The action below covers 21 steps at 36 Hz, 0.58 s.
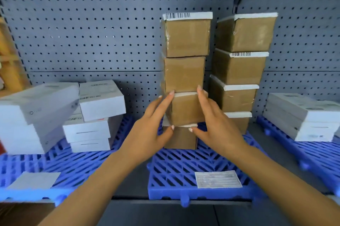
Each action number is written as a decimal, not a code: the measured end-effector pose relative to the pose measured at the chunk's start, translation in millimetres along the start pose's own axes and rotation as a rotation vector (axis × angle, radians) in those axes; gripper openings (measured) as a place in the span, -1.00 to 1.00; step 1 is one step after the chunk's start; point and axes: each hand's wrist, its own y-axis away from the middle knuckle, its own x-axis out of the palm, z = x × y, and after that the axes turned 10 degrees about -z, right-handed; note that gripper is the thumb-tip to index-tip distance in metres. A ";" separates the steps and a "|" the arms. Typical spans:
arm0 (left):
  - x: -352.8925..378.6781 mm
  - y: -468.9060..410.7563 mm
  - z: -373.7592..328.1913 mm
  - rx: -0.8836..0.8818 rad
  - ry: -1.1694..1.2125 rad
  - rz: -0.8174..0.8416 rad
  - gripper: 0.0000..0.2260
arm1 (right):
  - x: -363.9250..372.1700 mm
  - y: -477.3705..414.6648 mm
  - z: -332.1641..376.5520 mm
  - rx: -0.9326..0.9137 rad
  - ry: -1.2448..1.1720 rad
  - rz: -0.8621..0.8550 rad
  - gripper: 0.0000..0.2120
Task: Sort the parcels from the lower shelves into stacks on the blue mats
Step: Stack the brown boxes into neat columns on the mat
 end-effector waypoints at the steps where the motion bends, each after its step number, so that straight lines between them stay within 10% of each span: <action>1: 1.4 -0.7 1.6 -0.002 0.025 0.007 -0.28 | 0.2 -0.4 -0.1 0.007 0.012 0.008 0.06; 21: 33.1 -25.6 38.3 -0.087 0.090 -0.054 -0.26 | 16.8 -27.7 -9.7 0.062 0.193 0.088 -0.02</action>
